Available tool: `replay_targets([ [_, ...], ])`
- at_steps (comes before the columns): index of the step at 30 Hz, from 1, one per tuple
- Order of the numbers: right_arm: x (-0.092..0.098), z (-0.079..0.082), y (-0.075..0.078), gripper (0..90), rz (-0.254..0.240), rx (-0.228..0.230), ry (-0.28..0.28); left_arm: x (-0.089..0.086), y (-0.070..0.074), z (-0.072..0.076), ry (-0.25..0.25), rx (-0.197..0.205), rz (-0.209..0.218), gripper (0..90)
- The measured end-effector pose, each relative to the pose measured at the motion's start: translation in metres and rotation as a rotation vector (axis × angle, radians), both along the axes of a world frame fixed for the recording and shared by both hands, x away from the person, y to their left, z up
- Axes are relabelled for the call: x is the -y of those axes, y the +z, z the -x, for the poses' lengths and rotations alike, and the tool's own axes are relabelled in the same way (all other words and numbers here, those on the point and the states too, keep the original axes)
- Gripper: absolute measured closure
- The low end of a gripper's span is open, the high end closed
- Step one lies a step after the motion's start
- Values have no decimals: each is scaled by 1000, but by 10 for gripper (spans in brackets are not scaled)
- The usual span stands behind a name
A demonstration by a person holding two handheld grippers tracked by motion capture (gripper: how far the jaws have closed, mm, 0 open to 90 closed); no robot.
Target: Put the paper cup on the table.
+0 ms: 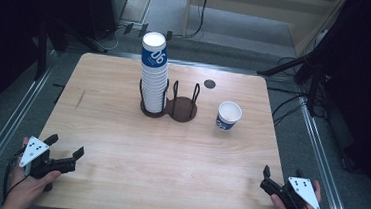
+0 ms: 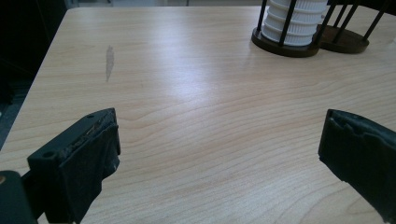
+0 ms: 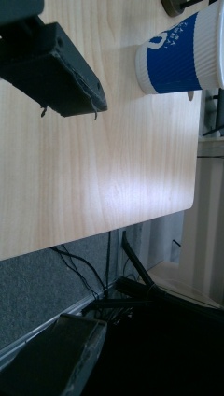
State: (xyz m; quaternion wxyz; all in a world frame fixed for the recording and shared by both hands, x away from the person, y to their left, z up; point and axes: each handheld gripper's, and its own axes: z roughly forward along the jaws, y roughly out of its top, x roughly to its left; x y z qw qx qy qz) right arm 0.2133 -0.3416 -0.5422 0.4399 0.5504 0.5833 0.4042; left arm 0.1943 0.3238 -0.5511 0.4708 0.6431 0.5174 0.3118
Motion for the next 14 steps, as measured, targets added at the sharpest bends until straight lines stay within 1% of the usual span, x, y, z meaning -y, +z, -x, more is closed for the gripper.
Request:
replay_targets([
  [6,4,6,-4,0,-8,-17,21,0,0,0,0,0,-3,0],
  [11,5,7,-4,0,-15,-24,18,1,0,0,1,-2,-5,0],
  [14,6,7,-4,0,-19,-29,17,1,0,-1,0,-14,-6,0],
])
